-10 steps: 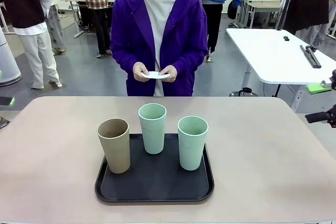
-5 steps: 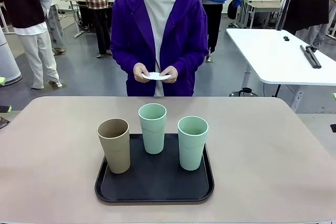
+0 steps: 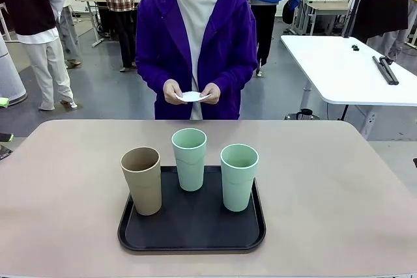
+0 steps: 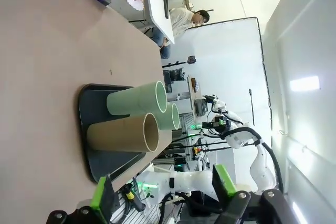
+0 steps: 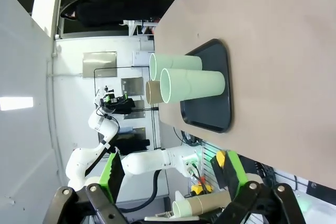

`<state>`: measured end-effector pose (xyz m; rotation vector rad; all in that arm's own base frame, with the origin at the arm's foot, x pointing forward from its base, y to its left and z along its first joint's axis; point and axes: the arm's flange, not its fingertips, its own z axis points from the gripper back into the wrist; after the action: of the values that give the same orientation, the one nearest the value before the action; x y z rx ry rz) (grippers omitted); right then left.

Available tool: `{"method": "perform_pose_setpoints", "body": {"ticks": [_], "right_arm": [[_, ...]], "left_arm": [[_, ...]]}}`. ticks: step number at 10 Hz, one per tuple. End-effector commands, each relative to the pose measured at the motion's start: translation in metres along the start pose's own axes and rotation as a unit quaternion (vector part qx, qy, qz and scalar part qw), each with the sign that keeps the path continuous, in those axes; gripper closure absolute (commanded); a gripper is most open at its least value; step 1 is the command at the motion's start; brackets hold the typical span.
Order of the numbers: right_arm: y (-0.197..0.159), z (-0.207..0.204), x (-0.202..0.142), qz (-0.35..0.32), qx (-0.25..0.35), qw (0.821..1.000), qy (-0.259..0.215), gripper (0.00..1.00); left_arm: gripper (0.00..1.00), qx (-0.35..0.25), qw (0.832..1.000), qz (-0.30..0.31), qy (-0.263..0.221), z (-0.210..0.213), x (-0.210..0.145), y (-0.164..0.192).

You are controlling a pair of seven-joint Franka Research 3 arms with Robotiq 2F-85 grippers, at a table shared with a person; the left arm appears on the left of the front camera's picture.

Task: Place coasters on the table and set cups on them.
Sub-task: Pick up one Reusable plastic cup and place it on a coaster set by the human.

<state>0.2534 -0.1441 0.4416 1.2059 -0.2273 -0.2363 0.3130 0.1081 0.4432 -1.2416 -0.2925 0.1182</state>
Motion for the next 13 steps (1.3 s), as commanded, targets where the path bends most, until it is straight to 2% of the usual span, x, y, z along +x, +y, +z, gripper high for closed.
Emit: {"method": "perform_pose_setpoints", "body": {"ticks": [1, 13], "right_arm": [[0.0002, 0.0012, 0.0011, -0.001, 0.008, 1.0, -0.003, 0.0], [0.0002, 0.0012, 0.0011, -0.001, 0.008, 1.0, -0.003, 0.0]], "left_arm": [[0.0, -0.009, 1.0, -0.008, -0.003, 0.0004, 0.0009, 0.001], [0.0, -0.009, 1.0, -0.008, -0.003, 0.0004, 0.0009, 0.001]]}}
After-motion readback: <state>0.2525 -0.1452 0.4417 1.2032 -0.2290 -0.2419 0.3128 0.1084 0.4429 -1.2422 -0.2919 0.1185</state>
